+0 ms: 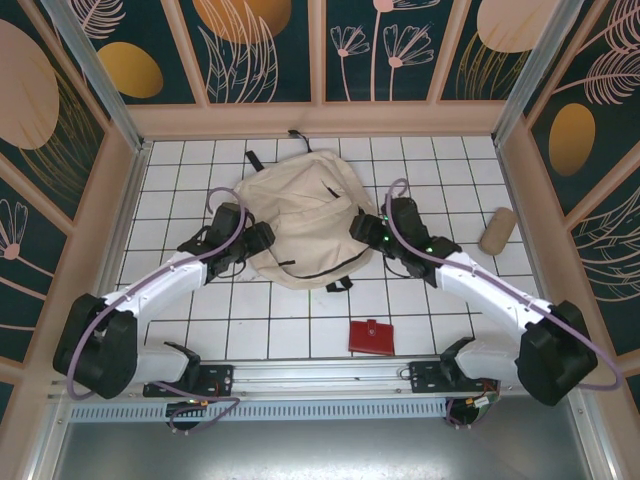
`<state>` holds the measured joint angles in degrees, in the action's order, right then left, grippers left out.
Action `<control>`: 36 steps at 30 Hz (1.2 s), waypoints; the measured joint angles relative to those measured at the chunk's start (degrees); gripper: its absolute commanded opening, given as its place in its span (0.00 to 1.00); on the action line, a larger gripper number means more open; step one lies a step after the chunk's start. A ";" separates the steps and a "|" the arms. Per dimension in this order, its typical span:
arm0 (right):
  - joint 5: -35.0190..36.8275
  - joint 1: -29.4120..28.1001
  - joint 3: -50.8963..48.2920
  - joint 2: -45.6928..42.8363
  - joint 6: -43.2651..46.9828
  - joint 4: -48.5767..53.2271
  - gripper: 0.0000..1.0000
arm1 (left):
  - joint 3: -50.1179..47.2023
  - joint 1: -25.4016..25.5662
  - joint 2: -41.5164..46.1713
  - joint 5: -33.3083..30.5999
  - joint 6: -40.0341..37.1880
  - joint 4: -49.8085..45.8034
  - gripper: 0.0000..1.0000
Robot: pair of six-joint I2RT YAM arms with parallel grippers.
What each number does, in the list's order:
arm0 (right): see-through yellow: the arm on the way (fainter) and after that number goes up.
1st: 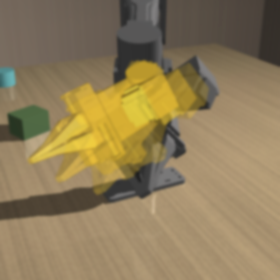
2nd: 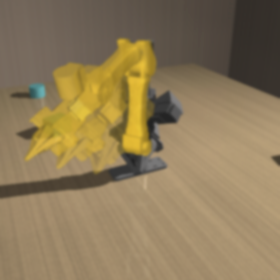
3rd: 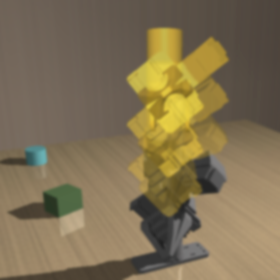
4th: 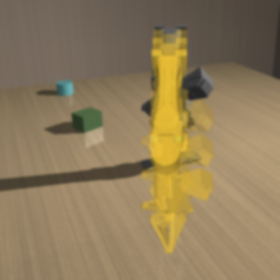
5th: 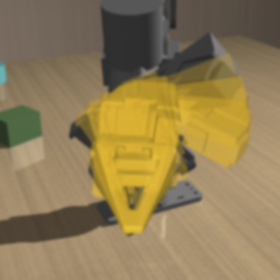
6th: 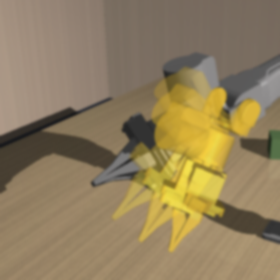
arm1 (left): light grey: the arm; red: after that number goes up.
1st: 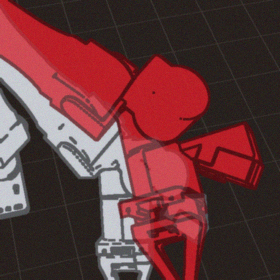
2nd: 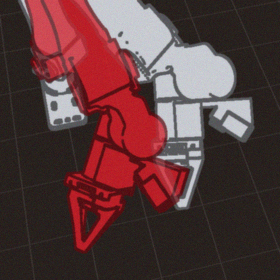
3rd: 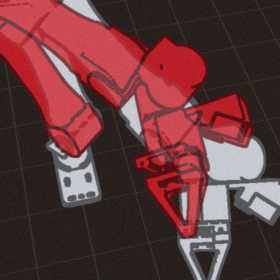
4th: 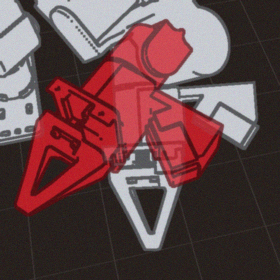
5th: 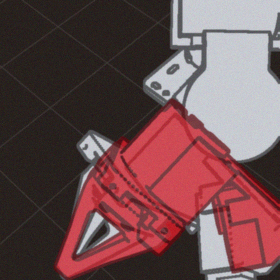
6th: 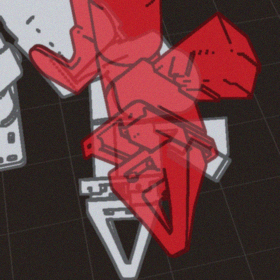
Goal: Pack the student bag
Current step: Zip the student bag at the top-center of the table.
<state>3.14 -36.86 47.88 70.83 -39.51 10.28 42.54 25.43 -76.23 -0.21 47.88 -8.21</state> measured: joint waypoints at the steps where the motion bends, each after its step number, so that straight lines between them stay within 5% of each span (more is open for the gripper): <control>1: 1.25 -1.31 1.86 1.01 0.94 1.16 0.59 | 0.00 -0.55 -0.63 0.35 0.17 0.70 0.56; 13: 3.91 -16.02 12.48 15.54 7.61 6.27 0.57 | 3.56 -3.54 -12.04 7.56 0.59 6.10 0.44; 30: -0.70 -16.83 12.37 19.54 6.16 2.27 0.55 | 5.70 -3.54 -14.93 7.21 2.08 6.60 0.37; 36: -1.09 -16.83 12.37 21.03 6.10 1.92 0.55 | 4.52 -3.54 -11.26 7.54 1.68 6.38 0.42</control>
<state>2.04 -53.69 60.25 91.85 -33.41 12.21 47.07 21.89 -87.48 7.33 49.56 -1.83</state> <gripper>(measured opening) 0.550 0.402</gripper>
